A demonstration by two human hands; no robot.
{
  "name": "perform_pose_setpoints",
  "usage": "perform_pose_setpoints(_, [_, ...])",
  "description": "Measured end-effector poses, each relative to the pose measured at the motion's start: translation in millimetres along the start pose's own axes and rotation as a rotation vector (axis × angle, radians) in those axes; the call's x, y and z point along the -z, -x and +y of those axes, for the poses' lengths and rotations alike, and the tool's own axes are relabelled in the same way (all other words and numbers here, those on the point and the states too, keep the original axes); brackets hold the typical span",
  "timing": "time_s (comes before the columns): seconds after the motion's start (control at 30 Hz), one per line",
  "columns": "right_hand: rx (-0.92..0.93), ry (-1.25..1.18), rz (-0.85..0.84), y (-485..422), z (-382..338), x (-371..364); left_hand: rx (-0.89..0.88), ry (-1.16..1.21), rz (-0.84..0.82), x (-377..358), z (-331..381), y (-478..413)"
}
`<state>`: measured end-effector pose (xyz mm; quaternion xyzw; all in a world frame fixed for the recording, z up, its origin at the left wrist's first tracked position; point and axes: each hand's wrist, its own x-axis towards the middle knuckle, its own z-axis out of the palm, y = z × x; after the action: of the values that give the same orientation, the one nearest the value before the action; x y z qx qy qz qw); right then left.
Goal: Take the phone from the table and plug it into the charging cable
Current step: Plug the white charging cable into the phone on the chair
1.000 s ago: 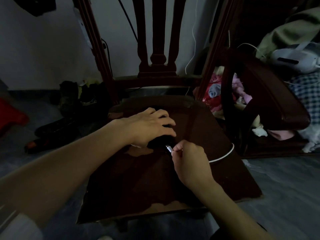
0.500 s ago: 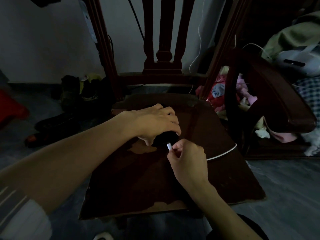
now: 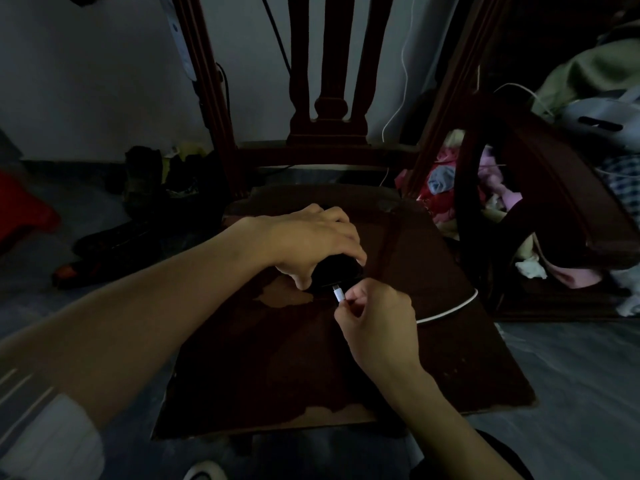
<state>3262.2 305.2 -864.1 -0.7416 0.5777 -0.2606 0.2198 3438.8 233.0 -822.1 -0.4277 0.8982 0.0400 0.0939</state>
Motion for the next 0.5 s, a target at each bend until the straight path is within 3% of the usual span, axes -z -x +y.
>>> perform_pose_setpoints(0.5, [-0.004,-0.006,-0.021,-2.6,0.2,2.8,0.018,0.044,-0.046,5.6,0.6,0.5])
